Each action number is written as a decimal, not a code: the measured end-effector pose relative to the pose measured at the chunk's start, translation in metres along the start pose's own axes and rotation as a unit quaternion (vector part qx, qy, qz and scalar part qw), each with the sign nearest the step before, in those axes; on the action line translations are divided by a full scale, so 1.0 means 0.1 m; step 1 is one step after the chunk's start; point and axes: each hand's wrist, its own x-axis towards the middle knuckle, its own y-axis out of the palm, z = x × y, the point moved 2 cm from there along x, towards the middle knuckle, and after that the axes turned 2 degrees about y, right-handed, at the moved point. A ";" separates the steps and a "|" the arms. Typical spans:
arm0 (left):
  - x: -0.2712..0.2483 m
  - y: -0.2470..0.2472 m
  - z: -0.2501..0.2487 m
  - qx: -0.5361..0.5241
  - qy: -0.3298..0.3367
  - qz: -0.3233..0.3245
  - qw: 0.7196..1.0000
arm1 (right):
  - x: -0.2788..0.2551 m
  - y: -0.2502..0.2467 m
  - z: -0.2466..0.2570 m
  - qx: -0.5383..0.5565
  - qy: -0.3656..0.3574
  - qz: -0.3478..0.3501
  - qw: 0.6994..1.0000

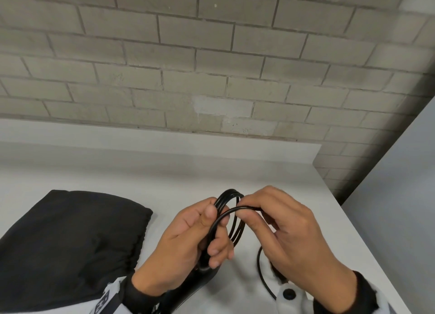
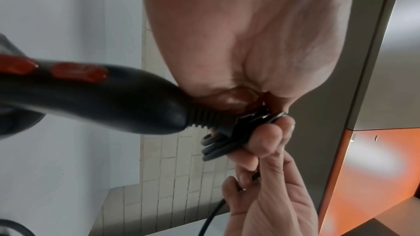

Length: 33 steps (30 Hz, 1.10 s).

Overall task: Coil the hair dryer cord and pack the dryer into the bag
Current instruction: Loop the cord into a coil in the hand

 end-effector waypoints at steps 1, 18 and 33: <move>0.00 0.00 0.00 -0.006 -0.005 0.001 1.000 | 0.00 0.01 -0.01 0.000 0.017 0.013 1.000; -0.03 -0.06 -0.04 0.028 -0.048 0.045 0.997 | 0.03 0.06 -0.19 0.068 0.098 0.217 0.969; -0.05 -0.20 0.00 -0.025 -0.021 0.097 0.995 | -0.03 0.18 -0.17 0.136 0.130 0.200 0.962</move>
